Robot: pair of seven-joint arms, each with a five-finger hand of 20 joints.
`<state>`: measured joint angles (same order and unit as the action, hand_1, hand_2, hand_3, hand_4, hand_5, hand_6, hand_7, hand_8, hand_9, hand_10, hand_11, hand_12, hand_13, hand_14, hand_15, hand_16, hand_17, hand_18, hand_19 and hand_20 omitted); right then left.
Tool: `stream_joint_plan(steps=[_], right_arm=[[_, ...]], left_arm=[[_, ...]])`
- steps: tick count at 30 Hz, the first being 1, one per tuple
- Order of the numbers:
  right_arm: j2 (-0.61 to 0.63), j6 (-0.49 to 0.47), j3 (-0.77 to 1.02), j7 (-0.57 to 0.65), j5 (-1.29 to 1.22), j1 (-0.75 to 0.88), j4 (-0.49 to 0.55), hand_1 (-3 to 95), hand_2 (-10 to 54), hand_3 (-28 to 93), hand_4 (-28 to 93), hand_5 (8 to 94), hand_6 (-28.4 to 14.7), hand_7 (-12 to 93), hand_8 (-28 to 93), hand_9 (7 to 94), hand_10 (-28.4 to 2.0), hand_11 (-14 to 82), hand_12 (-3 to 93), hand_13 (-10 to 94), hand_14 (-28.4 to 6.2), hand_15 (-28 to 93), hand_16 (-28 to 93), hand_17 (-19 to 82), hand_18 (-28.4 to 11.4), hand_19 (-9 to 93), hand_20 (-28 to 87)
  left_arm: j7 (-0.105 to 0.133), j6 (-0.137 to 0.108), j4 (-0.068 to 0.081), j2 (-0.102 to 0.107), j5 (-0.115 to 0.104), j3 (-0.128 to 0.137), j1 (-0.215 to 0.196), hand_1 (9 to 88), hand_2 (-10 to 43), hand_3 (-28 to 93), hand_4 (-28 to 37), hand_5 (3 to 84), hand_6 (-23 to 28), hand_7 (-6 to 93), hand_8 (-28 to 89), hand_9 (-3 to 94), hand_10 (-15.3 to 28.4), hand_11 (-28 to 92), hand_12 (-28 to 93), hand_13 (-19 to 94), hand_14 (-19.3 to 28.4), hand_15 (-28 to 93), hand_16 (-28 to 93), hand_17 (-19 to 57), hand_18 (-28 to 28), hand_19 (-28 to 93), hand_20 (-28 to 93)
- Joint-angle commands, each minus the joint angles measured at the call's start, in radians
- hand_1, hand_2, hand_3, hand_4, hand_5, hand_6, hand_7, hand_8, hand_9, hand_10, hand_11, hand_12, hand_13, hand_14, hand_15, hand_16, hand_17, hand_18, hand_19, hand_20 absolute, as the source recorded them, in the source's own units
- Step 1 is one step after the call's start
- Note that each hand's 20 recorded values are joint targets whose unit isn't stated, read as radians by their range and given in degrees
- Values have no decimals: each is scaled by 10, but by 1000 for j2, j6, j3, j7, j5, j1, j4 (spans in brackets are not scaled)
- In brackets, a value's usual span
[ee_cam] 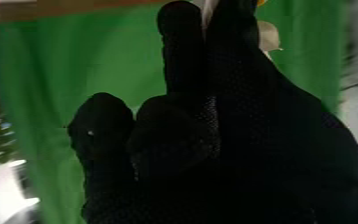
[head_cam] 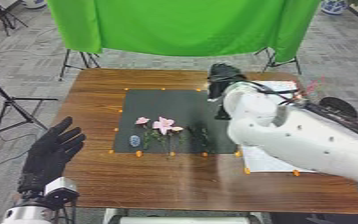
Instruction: Arrange flowers
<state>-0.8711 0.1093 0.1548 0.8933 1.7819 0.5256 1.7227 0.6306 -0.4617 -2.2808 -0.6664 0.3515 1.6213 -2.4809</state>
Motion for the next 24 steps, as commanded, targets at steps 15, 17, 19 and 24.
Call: stream_joint_plan(steps=[15, 17, 19, 24], right_arm=[[-84, -22, -121, 14, 75, -10, -25, 608, -95, 739, -279, 754, -11, 325, 90, 897, -81, 126, 364, 833, -13, 767, 173, 605, -138, 932, 414], [-83, -47, -113, 6, 74, -4, -17, 602, -95, 740, -274, 746, -8, 329, 86, 890, -82, 129, 365, 828, -15, 766, 172, 599, -140, 932, 410], [-81, -94, -93, 2, 86, 13, -6, 596, -95, 739, -272, 731, -9, 334, 76, 875, -85, 133, 361, 818, -19, 767, 171, 592, -142, 932, 403], [-67, -126, -84, -8, 93, 37, 26, 585, -95, 734, -265, 696, -21, 314, 46, 833, -95, 123, 350, 794, -28, 770, 167, 569, -147, 932, 386]], left_arm=[[-62, 23, 1, -53, 53, 12, 12, 304, 70, 659, -208, 391, 104, 100, -78, 324, 190, 291, 105, 182, 238, 490, -115, -94, 205, 437, 81], [-59, 22, 0, -52, 53, 14, 8, 304, 70, 660, -207, 391, 104, 100, -78, 324, 190, 291, 106, 182, 238, 490, -115, -94, 205, 436, 81], [-69, 25, 0, -62, 59, 17, 8, 304, 70, 660, -207, 391, 104, 99, -78, 324, 191, 292, 105, 182, 238, 490, -115, -94, 205, 436, 81], [-68, 22, -1, -62, 58, 16, 5, 304, 69, 661, -207, 391, 104, 100, -78, 325, 190, 293, 105, 182, 238, 491, -115, -94, 206, 437, 81]])
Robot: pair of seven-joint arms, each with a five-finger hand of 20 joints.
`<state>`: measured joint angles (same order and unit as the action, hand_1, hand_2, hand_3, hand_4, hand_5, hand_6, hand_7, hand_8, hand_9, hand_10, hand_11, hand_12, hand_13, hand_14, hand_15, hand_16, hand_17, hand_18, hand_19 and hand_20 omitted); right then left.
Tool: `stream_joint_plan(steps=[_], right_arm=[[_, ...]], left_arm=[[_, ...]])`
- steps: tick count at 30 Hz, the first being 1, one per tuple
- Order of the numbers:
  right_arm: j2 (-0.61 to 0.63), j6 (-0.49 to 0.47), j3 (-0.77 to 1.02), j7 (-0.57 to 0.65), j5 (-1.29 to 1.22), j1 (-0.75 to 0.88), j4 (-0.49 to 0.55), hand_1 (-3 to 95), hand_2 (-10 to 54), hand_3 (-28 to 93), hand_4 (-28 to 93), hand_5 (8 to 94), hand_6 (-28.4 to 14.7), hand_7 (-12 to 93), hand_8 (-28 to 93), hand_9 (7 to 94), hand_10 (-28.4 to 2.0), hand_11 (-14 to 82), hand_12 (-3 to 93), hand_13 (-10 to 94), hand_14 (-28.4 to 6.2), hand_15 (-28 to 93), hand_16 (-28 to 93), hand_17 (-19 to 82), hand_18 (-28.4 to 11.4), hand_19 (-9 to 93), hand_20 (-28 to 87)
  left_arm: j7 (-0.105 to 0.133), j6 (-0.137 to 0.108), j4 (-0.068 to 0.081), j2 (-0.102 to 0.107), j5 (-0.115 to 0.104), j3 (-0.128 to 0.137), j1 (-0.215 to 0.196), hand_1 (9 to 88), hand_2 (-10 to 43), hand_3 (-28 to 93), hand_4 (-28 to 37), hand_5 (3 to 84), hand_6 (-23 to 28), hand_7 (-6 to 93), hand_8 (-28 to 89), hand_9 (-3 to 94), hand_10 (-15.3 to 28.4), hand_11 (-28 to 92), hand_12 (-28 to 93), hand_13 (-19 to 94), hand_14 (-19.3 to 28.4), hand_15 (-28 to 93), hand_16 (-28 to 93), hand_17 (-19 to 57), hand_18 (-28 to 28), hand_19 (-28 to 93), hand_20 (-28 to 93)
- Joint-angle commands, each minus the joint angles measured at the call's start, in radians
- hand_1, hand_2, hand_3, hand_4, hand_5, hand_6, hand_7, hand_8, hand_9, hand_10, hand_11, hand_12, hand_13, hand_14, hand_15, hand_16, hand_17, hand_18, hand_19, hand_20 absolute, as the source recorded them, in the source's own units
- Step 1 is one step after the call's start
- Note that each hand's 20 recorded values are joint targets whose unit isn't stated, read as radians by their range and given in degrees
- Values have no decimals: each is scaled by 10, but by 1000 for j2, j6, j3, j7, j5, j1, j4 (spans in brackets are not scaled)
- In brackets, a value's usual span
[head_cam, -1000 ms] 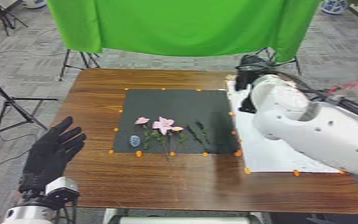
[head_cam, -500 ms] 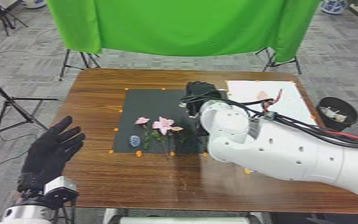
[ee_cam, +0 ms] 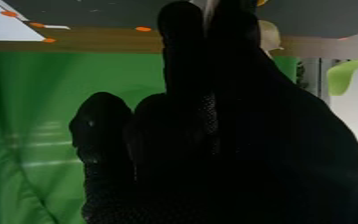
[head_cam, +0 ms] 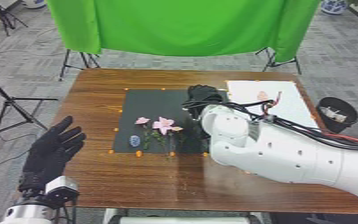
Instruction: Arrange flowers
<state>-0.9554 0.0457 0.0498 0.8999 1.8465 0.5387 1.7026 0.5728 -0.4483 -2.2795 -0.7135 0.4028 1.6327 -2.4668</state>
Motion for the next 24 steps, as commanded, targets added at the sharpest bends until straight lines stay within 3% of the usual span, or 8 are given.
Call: stream_joint_plan(steps=[1, 8, 11, 13, 16, 18, 24], right_arm=[[17, -73, 23, -20, 34, 25, 47, 583, -95, 729, -264, 693, -23, 310, 45, 828, -98, 121, 347, 791, -30, 770, 167, 565, -148, 932, 384], [15, -62, 8, -7, 36, 8, 37, 551, -95, 743, -258, 633, -33, 261, 25, 733, -124, 148, 280, 749, -48, 780, 147, 540, -151, 932, 352], [19, -68, 9, 0, 32, 4, 37, 534, -95, 764, -258, 615, -35, 243, -5, 689, -138, 196, 236, 733, -54, 782, 145, 533, -148, 932, 346], [26, -69, 8, 7, 27, 1, 44, 525, -95, 776, -257, 607, -36, 234, -51, 668, -148, 221, 212, 723, -54, 778, 155, 530, -146, 932, 343], [32, -91, 16, 10, 14, -2, 56, 519, -95, 782, -258, 594, -38, 233, -115, 630, -161, 255, 173, 705, -55, 768, 169, 522, -144, 932, 337], [37, -88, 10, 8, 24, -11, 64, 519, -95, 780, -259, 587, -39, 233, -117, 618, -167, 251, 168, 697, -55, 768, 171, 521, -144, 932, 336], [43, -147, 37, 9, 6, -9, 84, 520, -95, 778, -261, 566, -46, 230, -119, 587, -179, 242, 161, 676, -57, 769, 172, 511, -146, 932, 336]], left_arm=[[-4, 7, -2, -12, 3, 1, -8, 304, 70, 660, -208, 391, 104, 100, -78, 325, 190, 293, 105, 183, 238, 491, -115, -94, 206, 437, 82], [-25, 16, 0, -25, 24, -1, 3, 304, 69, 660, -208, 391, 104, 100, -78, 325, 191, 293, 104, 183, 238, 491, -116, -94, 206, 437, 81], [-7, 9, -2, -9, 8, -6, -2, 304, 69, 661, -207, 391, 104, 100, -78, 325, 191, 292, 104, 183, 238, 491, -116, -94, 206, 437, 81], [-21, 14, -1, -21, 17, -2, 0, 304, 69, 660, -208, 391, 104, 100, -78, 325, 191, 292, 104, 183, 238, 491, -116, -94, 206, 437, 81], [8, 1, -2, 3, -8, -8, -10, 304, 68, 660, -207, 391, 104, 101, -78, 326, 191, 292, 104, 183, 238, 490, -116, -94, 206, 437, 81], [8, -1, -4, -1, -5, -7, -13, 304, 68, 660, -207, 391, 104, 100, -79, 326, 190, 292, 105, 182, 238, 490, -116, -94, 206, 437, 81], [43, -13, -5, 36, -39, -19, -17, 305, 67, 659, -206, 390, 104, 100, -78, 326, 191, 293, 105, 182, 238, 490, -115, -94, 206, 436, 81]])
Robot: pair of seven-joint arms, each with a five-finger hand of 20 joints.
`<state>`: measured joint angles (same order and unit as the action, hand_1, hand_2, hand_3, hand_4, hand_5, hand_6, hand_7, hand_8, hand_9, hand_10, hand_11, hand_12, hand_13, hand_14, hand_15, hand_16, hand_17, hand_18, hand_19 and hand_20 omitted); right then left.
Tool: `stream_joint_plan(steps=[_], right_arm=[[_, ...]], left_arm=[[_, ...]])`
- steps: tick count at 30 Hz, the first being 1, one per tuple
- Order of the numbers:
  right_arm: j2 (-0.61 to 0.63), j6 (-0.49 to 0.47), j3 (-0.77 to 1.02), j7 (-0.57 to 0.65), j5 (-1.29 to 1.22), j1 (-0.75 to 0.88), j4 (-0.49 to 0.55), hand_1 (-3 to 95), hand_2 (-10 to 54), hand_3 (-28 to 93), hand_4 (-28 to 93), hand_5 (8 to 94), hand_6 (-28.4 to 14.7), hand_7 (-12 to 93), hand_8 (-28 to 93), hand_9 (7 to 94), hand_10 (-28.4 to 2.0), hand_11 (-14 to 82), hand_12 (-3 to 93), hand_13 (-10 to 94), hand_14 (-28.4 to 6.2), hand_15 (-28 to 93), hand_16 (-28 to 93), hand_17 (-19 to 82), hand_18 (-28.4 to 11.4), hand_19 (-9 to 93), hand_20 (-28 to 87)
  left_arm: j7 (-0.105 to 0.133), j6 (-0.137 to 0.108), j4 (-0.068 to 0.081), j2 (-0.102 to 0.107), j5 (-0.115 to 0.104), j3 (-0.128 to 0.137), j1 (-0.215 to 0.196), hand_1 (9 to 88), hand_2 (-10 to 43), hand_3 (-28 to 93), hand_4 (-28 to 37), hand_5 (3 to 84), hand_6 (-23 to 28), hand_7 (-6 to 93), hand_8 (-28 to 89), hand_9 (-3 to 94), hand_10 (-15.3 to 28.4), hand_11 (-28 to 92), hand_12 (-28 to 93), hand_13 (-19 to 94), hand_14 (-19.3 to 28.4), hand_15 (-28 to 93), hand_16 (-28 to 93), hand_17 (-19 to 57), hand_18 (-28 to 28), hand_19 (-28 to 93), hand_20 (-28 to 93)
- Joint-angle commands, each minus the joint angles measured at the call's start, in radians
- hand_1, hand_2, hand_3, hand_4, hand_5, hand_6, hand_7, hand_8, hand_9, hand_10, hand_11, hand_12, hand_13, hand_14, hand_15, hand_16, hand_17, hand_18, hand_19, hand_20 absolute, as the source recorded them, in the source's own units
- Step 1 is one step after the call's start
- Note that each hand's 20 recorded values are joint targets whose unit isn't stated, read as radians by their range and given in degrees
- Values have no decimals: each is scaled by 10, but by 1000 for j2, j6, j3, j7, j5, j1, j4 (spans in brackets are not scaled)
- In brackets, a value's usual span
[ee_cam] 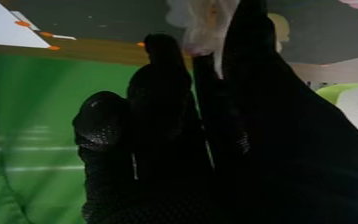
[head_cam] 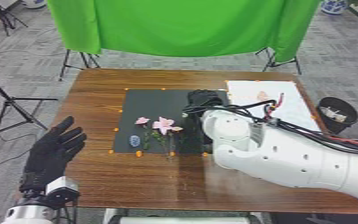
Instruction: Arrange flowers
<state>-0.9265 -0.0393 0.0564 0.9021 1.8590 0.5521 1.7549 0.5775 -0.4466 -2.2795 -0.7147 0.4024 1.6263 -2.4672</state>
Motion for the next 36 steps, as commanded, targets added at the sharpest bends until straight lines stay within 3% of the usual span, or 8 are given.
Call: stream_joint_plan(steps=[1, 5, 10, 18, 19, 25, 29, 36], right_arm=[[14, -82, 41, 8, -8, -15, 35, 521, -95, 776, -262, 565, -47, 229, -119, 583, -180, 240, 160, 673, -58, 770, 172, 510, -146, 932, 335], [20, -112, 46, 13, -17, -13, 50, 521, -95, 773, -263, 562, -50, 223, -119, 570, -183, 230, 157, 663, -59, 770, 171, 504, -149, 932, 332], [25, -169, 60, 27, -31, 2, 50, 523, -95, 770, -263, 561, -51, 217, -117, 559, -190, 222, 156, 657, -62, 772, 169, 499, -152, 932, 328], [17, -263, 124, 46, -79, 47, 60, 518, -95, 769, -259, 531, -62, 200, -113, 525, -205, 203, 155, 641, -68, 778, 162, 491, -154, 932, 319], [15, -274, 133, 49, -90, 53, 59, 515, -95, 769, -259, 526, -66, 194, -112, 514, -209, 198, 155, 634, -73, 781, 162, 489, -156, 932, 315], [6, -331, 225, 64, -190, 103, 71, 485, -95, 769, -258, 490, -86, 157, -95, 485, -229, 180, 155, 624, -97, 791, 147, 479, -163, 932, 296], [9, -321, 232, 59, -199, 103, 77, 444, -95, 774, -248, 477, -105, 128, -86, 467, -243, 160, 155, 622, -118, 808, 101, 471, -168, 932, 284], [18, -268, 222, 51, -188, 100, 96, 369, -94, 753, -230, 470, -123, 101, -80, 460, -253, 149, 155, 617, -130, 813, 90, 469, -173, 932, 274]], left_arm=[[45, -17, -5, 45, -45, -14, -20, 305, 67, 659, -206, 390, 104, 100, -78, 326, 191, 292, 105, 182, 238, 490, -115, -94, 206, 436, 81], [55, -23, -7, 51, -54, -14, -26, 305, 65, 660, -205, 390, 104, 100, -78, 326, 190, 292, 105, 182, 238, 489, -115, -94, 205, 436, 81], [30, -15, -9, 24, -29, -2, -30, 306, 66, 658, -206, 390, 104, 100, -78, 327, 190, 293, 105, 183, 238, 489, -115, -95, 206, 436, 81], [35, -20, -8, 26, -35, -6, -29, 306, 65, 659, -205, 390, 104, 100, -78, 326, 190, 293, 105, 183, 238, 490, -115, -94, 206, 437, 81], [45, -23, -8, 34, -44, -9, -31, 306, 65, 659, -205, 390, 104, 100, -78, 326, 191, 292, 104, 183, 238, 490, -115, -94, 206, 437, 81], [37, -24, -7, 27, -39, -6, -35, 307, 65, 660, -204, 390, 104, 99, -78, 326, 190, 292, 104, 183, 238, 491, -115, -94, 206, 437, 81], [19, -22, -5, 10, -26, -6, -30, 308, 64, 660, -203, 390, 104, 100, -78, 326, 190, 293, 105, 183, 238, 491, -115, -94, 206, 437, 81], [43, -30, -3, 35, -49, -23, -30, 309, 63, 661, -202, 390, 104, 99, -78, 327, 190, 294, 105, 183, 238, 490, -115, -94, 206, 437, 81]])
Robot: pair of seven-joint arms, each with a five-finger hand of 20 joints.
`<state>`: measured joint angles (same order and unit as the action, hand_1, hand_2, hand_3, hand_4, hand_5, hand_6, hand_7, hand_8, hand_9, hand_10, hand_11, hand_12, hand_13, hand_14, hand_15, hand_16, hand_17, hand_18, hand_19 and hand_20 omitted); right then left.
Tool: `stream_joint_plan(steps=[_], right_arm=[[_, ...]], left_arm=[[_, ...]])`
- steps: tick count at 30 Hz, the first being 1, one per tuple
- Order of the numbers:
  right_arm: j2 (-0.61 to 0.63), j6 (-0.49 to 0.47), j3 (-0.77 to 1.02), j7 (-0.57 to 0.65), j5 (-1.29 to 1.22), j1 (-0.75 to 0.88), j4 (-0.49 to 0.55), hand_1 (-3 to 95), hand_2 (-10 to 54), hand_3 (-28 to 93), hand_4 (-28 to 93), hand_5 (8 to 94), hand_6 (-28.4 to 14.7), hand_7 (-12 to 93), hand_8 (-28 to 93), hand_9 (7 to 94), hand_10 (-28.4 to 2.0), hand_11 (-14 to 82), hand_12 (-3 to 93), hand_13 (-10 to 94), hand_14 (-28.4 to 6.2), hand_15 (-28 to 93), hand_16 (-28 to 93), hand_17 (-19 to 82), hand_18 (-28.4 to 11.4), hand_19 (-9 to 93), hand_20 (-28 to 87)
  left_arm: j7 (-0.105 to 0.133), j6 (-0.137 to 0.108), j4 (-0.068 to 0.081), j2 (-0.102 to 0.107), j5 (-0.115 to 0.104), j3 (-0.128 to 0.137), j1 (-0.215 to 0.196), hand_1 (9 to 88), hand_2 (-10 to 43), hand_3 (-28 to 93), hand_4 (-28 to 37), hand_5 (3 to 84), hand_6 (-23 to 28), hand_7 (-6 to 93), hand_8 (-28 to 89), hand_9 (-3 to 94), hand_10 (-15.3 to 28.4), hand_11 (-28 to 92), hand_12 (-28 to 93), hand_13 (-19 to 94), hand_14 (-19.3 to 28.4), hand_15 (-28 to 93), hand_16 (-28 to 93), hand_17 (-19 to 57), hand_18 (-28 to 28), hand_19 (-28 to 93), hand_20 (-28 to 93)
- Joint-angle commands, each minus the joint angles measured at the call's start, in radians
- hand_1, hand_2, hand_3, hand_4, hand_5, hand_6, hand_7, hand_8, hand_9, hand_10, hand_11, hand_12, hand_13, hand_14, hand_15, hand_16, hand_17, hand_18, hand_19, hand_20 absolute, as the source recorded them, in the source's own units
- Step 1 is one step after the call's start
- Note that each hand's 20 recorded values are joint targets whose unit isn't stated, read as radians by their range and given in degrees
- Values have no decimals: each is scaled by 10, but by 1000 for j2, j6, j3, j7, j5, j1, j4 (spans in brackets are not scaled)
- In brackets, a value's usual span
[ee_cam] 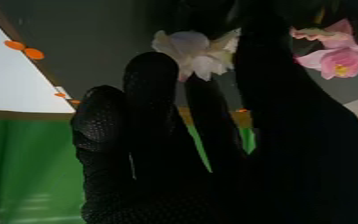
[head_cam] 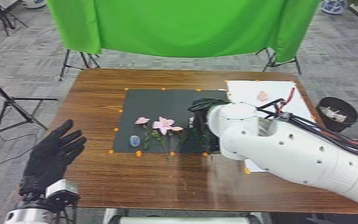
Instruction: Arrange flowers
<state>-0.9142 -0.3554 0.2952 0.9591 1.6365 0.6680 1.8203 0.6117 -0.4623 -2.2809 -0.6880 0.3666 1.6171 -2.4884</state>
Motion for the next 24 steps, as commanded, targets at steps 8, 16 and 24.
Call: stream_joint_plan(steps=[8, 16, 24], right_arm=[[14, 73, -5, -6, 38, -3, 54, 328, -57, 752, -216, 469, -132, 86, -75, 471, -261, 146, 153, 631, -137, 813, 85, 482, -178, 932, 268], [61, 163, 12, -27, 51, -41, 49, 293, -22, 742, -210, 473, -122, 91, -72, 485, -258, 147, 152, 641, -141, 810, 84, 491, -180, 932, 273], [140, 221, -19, -52, -3, -171, -90, 290, -12, 748, -206, 469, -109, 101, -74, 481, -247, 148, 153, 645, -134, 810, 87, 497, -175, 932, 278]], left_arm=[[-9, -10, -2, -4, -2, -8, -10, 309, 63, 660, -202, 389, 103, 101, -78, 328, 190, 294, 104, 183, 238, 491, -115, -95, 207, 438, 81], [48, -23, -4, 45, -43, -29, -1, 309, 63, 660, -202, 389, 103, 101, -78, 327, 190, 294, 104, 183, 238, 490, -116, -94, 206, 437, 81], [73, -29, -12, 78, -50, -40, 20, 307, 63, 659, -204, 390, 103, 101, -78, 326, 190, 294, 104, 183, 238, 491, -115, -95, 206, 437, 81]])
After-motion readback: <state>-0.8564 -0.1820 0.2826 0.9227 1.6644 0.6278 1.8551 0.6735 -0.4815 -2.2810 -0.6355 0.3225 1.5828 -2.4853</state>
